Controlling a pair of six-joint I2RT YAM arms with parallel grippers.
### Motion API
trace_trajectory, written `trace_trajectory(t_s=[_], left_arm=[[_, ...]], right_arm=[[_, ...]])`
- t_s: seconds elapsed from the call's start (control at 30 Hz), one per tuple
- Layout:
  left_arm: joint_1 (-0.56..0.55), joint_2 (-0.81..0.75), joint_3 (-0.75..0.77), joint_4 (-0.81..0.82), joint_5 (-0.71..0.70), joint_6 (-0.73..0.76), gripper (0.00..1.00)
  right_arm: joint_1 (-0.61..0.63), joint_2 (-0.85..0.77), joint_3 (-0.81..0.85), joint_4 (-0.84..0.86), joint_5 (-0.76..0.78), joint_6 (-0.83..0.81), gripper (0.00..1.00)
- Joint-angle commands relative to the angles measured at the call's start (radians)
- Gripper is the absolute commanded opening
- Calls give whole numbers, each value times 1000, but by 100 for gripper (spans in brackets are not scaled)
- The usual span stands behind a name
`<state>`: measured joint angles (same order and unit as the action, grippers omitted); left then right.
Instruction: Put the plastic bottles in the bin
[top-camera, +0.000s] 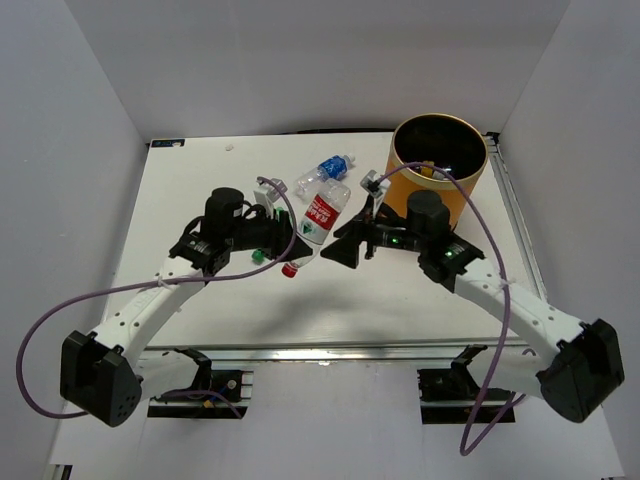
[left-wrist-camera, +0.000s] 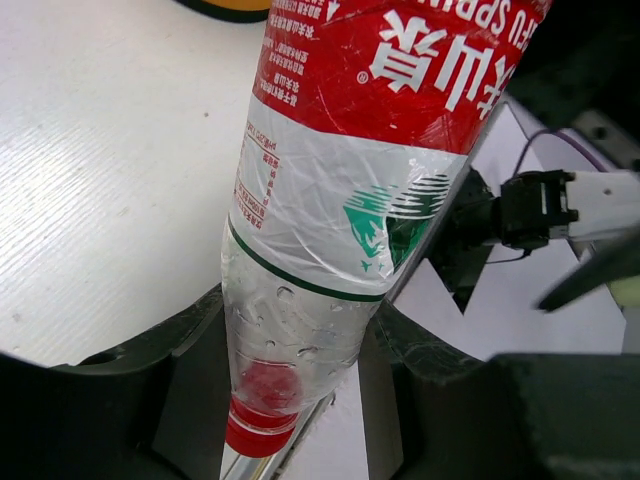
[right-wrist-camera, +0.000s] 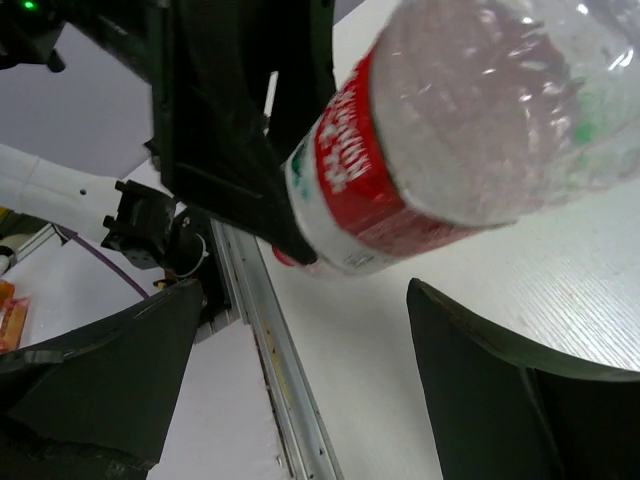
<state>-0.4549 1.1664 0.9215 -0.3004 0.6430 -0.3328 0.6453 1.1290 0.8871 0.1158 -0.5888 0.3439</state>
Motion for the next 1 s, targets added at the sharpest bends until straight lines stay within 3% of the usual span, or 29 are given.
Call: trace_trajectory(t_s=[0.0, 0.27, 0.4, 0.47, 0.5, 0.53, 0.57, 0.63, 0.77, 0.83, 0.97], left_arm=[[-2, -45, -29, 79, 95, -15, 19], [-2, -42, -50, 144, 214, -61, 19], [-2, -34, -52, 149, 240, -64, 18], [-2, -33, -52, 150, 242, -71, 18], [-2, -33, -52, 149, 233, -72, 18], [-2, -34, -49, 144, 227, -66, 22], [-2, -37, -46, 132, 215, -66, 59], [-2, -45, -35, 109, 160, -52, 98], [1, -62, 16, -1, 5, -35, 98], [4, -80, 20, -22, -118, -49, 98], [38, -57, 59, -94, -198, -68, 98]], right_arm=[[39, 53, 41, 194, 75, 55, 89], [79, 159, 52, 447, 230, 133, 89], [79, 183, 39, 586, 221, 176, 89], [80, 184, 39, 623, 205, 191, 76], [80, 181, 44, 610, 210, 190, 65], [79, 176, 49, 595, 218, 184, 52], [79, 170, 53, 579, 227, 172, 34], [80, 141, 56, 523, 260, 126, 27], [77, 77, 98, 320, 375, -6, 29], [74, 32, 143, 227, 521, -98, 28], [21, -8, 243, 43, 696, -224, 29]])
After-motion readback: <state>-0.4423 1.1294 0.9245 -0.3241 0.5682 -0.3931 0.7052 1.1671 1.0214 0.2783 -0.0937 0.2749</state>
